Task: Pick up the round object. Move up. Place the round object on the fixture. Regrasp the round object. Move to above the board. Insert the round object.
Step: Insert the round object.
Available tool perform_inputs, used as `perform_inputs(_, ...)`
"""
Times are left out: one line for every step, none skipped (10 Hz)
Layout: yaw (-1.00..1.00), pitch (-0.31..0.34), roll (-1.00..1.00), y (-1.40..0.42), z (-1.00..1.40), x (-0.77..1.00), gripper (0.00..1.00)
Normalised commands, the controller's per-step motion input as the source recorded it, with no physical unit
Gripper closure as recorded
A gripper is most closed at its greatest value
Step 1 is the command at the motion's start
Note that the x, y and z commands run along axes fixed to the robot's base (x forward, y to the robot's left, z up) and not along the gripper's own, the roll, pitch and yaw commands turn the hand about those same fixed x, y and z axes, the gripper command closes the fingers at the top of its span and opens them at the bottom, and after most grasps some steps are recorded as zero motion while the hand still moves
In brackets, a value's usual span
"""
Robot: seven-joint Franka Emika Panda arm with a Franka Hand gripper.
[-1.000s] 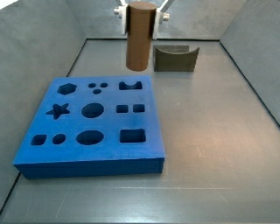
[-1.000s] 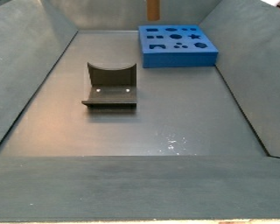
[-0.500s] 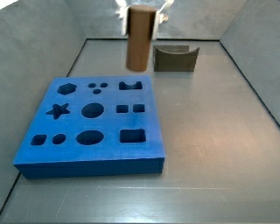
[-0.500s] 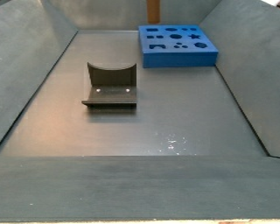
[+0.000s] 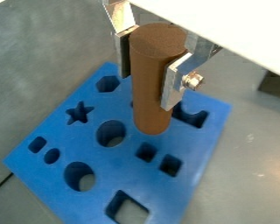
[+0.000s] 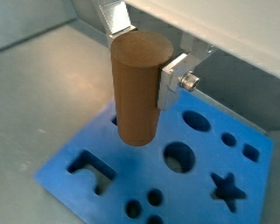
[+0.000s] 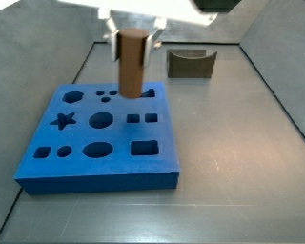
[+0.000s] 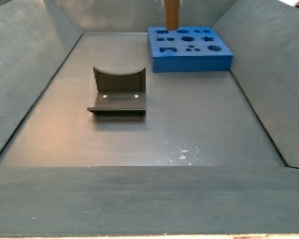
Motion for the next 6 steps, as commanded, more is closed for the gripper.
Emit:
perform_inputs(0.0,-0.174,-0.19,-0.11,-0.17,-0.49,1.0)
perform_inputs(0.0,0.0,0.0,0.0,-0.05,0.0,1.0)
perform_inputs(-0.14,0.246,-0.3,0.0,0.0,0.06,1.0)
perform_inputs(-0.37,0.517,-0.74,0.0,-0.12,0.0,1.0)
perform_inputs(-0.33,0.297,-0.58,-0.1,-0.19,-0.25,1.0)
perform_inputs(0.01,-0.009,0.0,-0.03,0.0,-0.03,1.0)
